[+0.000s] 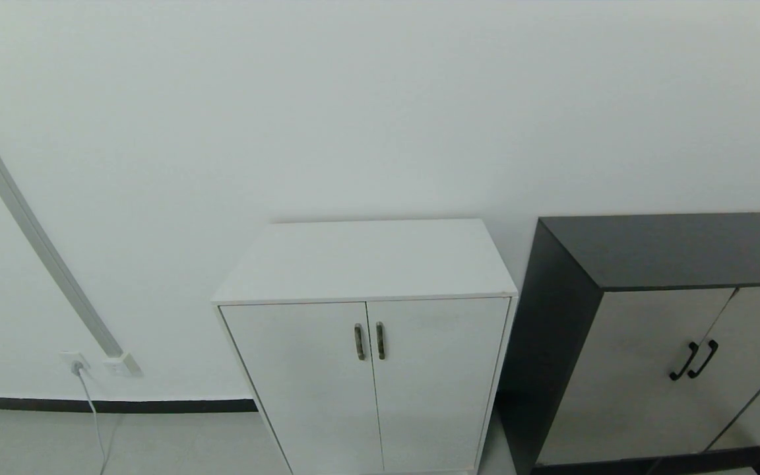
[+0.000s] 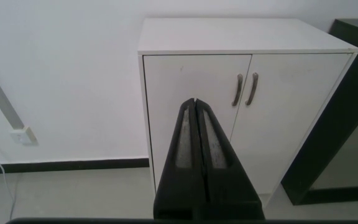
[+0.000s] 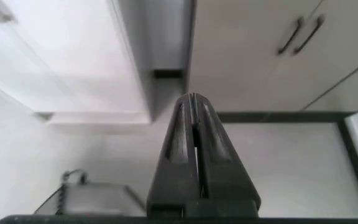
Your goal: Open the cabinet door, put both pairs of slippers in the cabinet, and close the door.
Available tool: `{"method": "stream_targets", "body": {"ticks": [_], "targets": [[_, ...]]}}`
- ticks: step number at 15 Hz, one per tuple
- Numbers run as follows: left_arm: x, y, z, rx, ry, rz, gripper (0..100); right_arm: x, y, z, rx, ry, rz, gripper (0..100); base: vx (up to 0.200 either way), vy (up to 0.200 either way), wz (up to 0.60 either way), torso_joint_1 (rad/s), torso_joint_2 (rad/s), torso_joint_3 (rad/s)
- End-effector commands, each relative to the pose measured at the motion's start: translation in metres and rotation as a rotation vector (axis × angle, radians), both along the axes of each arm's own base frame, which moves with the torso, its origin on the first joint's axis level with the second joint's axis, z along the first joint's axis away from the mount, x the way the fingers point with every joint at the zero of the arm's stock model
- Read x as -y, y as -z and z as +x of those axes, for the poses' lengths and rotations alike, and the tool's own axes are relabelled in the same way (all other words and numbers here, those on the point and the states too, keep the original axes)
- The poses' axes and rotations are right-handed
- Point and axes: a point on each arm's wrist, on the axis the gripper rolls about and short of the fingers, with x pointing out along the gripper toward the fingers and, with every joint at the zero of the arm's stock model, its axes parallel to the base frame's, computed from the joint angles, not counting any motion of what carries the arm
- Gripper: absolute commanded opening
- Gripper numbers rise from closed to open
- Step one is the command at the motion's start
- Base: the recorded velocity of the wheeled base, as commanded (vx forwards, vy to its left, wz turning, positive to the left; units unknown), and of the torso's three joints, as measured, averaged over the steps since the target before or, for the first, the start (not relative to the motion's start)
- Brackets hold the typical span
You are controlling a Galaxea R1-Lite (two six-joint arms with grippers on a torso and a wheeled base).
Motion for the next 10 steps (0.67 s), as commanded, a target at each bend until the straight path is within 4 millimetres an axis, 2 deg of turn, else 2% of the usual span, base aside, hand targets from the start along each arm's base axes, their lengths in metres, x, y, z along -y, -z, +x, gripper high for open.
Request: {"method": "stream_targets", "body": {"ticks": [1, 4, 7, 10], "targets": [[0.000, 0.000, 0.000, 0.000, -0.001, 0.000, 0, 0.002, 0.002, -0.016, 0.093, -0.034, 0.026, 0, 0.000, 0.000, 0.00, 0.000, 0.00, 0.000], [0.000, 0.000, 0.000, 0.000, -0.001, 0.000, 0, 0.003, 0.010, -0.024, 0.070, -0.073, 0.038, 0, 0.000, 0.000, 0.00, 0.000, 0.00, 0.000], [0.000, 0.000, 0.000, 0.000, -0.001, 0.000, 0, 0.004, 0.010, -0.029, 0.125, -0.123, 0.067, 0, 0.000, 0.000, 0.00, 0.000, 0.00, 0.000], [0.000, 0.000, 0.000, 0.000, -0.001, 0.002, 0, 0.006, 0.009, -0.033, 0.181, -0.185, 0.023, 0, 0.000, 0.000, 0.00, 0.000, 0.00, 0.000]]}}
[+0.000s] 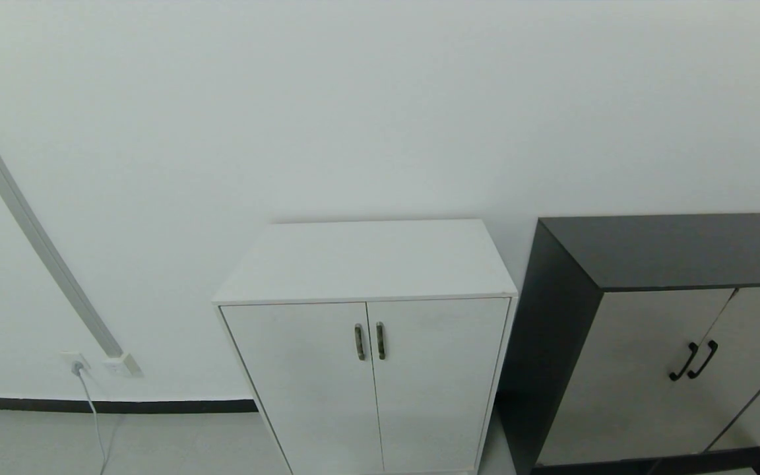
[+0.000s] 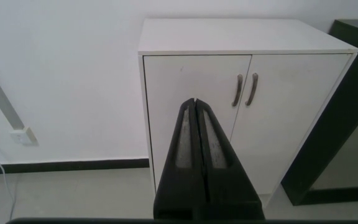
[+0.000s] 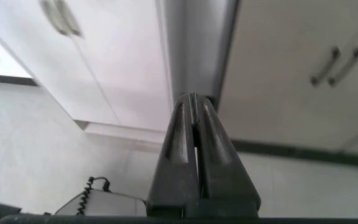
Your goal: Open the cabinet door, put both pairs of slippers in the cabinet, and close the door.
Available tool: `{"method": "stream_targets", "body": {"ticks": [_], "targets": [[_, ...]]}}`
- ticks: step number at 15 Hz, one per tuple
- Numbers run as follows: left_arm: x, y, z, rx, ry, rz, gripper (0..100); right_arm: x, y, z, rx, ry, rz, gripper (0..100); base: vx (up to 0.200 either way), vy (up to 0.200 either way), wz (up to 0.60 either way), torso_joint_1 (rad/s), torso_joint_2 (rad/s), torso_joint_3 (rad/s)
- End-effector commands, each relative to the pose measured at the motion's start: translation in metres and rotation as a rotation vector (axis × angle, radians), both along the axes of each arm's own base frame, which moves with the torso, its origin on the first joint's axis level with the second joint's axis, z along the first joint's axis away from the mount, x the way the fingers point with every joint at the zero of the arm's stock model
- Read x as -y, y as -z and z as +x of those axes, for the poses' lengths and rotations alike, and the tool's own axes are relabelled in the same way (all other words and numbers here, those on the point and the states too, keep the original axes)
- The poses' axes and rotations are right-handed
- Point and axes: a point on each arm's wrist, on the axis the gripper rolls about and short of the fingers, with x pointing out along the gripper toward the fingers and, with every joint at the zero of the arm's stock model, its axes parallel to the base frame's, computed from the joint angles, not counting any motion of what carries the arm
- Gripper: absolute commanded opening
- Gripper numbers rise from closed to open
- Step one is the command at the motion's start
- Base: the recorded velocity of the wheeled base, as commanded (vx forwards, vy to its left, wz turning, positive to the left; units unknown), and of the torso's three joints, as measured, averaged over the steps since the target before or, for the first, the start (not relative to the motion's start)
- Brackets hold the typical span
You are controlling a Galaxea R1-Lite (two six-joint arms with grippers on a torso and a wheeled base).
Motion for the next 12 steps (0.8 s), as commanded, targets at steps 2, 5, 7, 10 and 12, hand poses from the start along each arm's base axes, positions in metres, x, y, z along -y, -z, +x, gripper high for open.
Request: {"method": "stream_targets", "body": {"ticks": [2, 5, 7, 10, 12], "targets": [[0.000, 0.000, 0.000, 0.000, -0.001, 0.000, 0, 0.002, -0.001, -0.002, 0.032, 0.013, -0.018, 0, 0.000, 0.000, 0.00, 0.000, 0.00, 0.000], [0.000, 0.000, 0.000, 0.000, -0.001, 0.000, 0, 0.005, -0.002, -0.005, 0.081, 0.219, -0.061, 0, 0.000, 0.000, 0.00, 0.000, 0.00, 0.000], [0.000, 0.000, 0.000, 0.000, -0.001, 0.000, 0, 0.006, -0.002, -0.011, 0.151, 0.286, -0.093, 0, 0.000, 0.000, 0.00, 0.000, 0.00, 0.000], [0.000, 0.000, 0.000, 0.000, -0.001, -0.003, 0, 0.001, -0.001, -0.016, 0.238, 0.026, -0.119, 0, 0.000, 0.000, 0.00, 0.000, 0.00, 0.000], [0.000, 0.000, 0.000, 0.000, -0.001, -0.003, 0, 0.000, -0.001, -0.018, 0.186, -0.044, -0.118, 0, 0.000, 0.000, 0.00, 0.000, 0.00, 0.000]]}}
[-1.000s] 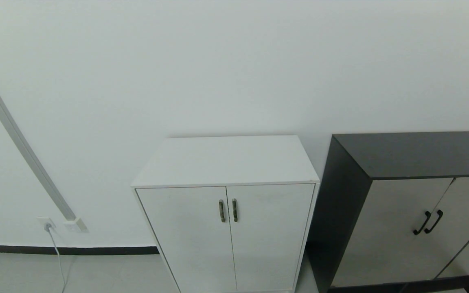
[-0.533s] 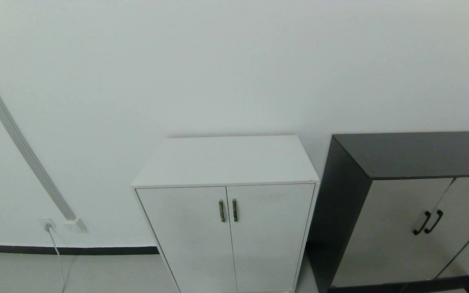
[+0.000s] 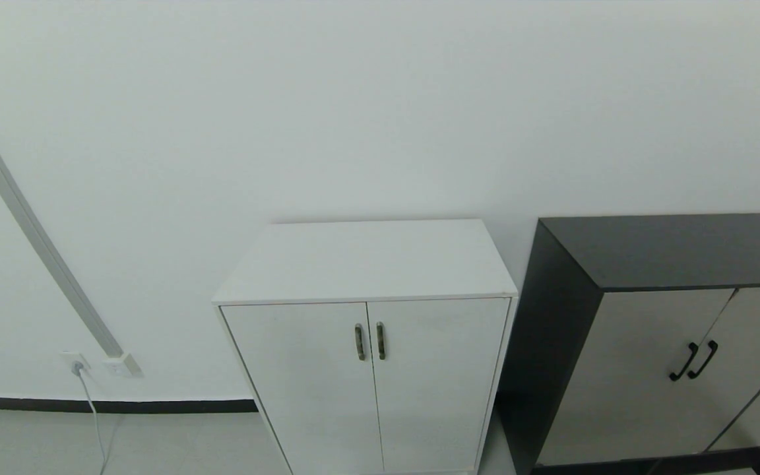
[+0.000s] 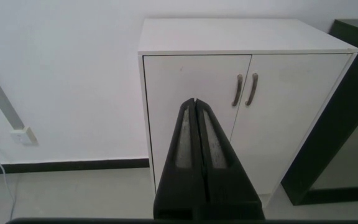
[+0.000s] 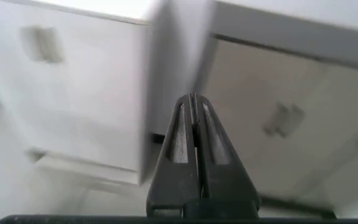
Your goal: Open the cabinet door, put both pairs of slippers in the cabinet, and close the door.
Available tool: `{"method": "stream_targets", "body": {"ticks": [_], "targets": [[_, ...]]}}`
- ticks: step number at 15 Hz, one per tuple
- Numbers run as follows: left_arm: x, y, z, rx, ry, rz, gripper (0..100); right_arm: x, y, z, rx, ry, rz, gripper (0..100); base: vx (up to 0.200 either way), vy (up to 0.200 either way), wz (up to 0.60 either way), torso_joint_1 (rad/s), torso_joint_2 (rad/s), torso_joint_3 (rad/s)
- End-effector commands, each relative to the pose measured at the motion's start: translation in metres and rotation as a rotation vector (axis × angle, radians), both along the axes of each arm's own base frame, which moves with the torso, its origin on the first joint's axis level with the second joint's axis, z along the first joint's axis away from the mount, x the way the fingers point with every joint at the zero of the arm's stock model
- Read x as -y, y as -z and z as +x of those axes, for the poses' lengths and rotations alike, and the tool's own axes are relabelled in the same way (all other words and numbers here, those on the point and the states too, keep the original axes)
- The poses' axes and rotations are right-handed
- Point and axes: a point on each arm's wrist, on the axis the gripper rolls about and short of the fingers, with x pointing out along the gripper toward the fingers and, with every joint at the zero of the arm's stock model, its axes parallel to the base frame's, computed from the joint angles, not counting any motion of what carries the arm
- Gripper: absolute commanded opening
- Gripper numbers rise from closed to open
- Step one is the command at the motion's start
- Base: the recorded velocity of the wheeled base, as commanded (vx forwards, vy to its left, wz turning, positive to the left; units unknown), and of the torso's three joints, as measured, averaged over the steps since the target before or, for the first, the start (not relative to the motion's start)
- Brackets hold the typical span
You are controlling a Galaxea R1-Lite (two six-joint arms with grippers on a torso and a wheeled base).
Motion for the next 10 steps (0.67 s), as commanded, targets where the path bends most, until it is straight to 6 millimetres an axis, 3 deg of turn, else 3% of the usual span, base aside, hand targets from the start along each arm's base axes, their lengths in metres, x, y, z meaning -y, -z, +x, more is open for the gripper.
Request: {"method": "stream_targets", "body": {"ticks": [1, 3, 10], "targets": [[0.0000, 0.0000, 0.0000, 0.000, -0.001, -0.001, 0, 0.0001, -0.0026, -0.0015, 0.013, -0.008, 0.006, 0, 0.000, 0.000, 0.00, 0.000, 0.00, 0.000], [0.0000, 0.0000, 0.0000, 0.000, -0.001, 0.001, 0, -0.0022, -0.0033, -0.0003, -0.006, 0.142, 0.041, 0, 0.000, 0.000, 0.00, 0.000, 0.00, 0.000], [-0.0001, 0.0000, 0.0000, 0.000, -0.004, -0.002, 0, -0.0012, 0.0034, -0.0036, 0.044, 0.298, 0.238, 0, 0.000, 0.000, 0.00, 0.000, 0.00, 0.000]]}}
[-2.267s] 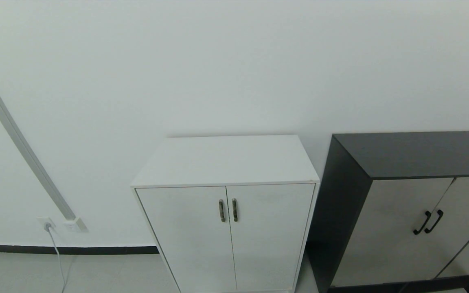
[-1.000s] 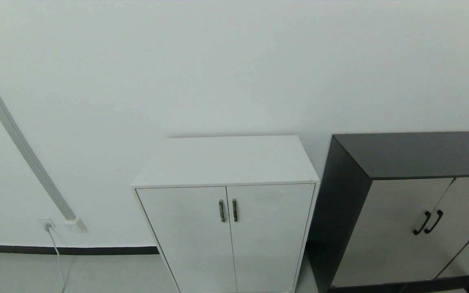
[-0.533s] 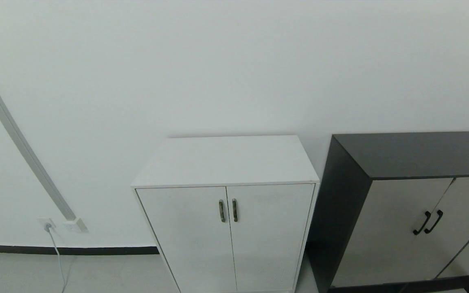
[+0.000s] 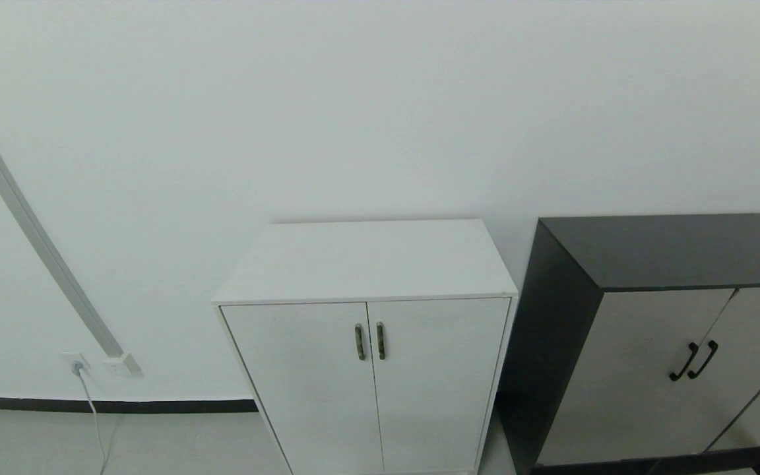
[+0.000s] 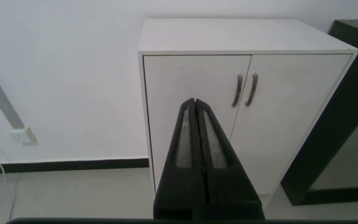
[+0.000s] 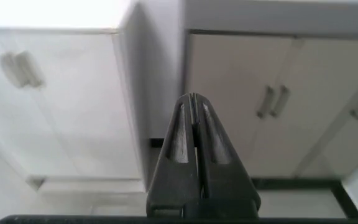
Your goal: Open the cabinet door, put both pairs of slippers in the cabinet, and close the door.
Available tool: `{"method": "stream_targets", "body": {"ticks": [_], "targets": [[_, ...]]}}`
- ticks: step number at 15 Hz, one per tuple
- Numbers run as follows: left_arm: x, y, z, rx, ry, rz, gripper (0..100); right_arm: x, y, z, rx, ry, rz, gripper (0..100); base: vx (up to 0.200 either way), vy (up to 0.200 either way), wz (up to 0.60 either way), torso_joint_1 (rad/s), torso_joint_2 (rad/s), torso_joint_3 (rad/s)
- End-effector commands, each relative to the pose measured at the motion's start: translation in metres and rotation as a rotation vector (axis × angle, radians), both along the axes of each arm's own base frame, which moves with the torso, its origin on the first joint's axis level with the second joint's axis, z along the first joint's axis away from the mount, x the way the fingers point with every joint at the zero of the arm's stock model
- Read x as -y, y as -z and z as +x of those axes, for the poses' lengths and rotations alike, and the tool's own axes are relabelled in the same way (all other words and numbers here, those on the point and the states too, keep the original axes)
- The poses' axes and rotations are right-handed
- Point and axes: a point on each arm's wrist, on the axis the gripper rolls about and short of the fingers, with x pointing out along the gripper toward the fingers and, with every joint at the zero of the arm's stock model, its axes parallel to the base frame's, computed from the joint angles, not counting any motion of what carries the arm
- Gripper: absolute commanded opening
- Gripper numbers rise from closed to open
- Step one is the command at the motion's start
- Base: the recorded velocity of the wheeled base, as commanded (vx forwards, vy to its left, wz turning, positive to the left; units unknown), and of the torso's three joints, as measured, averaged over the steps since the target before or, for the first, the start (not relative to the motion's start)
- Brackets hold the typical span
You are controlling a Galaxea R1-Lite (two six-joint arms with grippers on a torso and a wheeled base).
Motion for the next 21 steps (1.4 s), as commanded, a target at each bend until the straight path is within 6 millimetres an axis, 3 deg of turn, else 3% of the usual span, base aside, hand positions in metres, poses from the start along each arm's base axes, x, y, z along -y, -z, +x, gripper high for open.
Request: {"method": "stream_targets", "body": {"ticks": [1, 5, 10, 21], "targets": [[0.0000, 0.0000, 0.0000, 0.000, 0.000, 0.000, 0, 0.0001, 0.0023, -0.0012, 0.016, -0.001, 0.016, 0, 0.000, 0.000, 0.00, 0.000, 0.00, 0.000], [0.0000, 0.0000, 0.0000, 0.000, 0.001, 0.000, 0, -0.0003, 0.0034, -0.0043, 0.055, -0.063, -0.017, 0, 0.000, 0.000, 0.00, 0.000, 0.00, 0.000], [0.0000, 0.0000, 0.0000, 0.000, 0.000, -0.002, 0, 0.0016, 0.0029, -0.0043, 0.067, 0.021, 0.060, 0, 0.000, 0.000, 0.00, 0.000, 0.00, 0.000], [0.0000, 0.0000, 0.0000, 0.000, 0.001, 0.006, 0, 0.0013, 0.0030, -0.0043, 0.064, 0.013, 0.042, 0, 0.000, 0.000, 0.00, 0.000, 0.00, 0.000]]}}
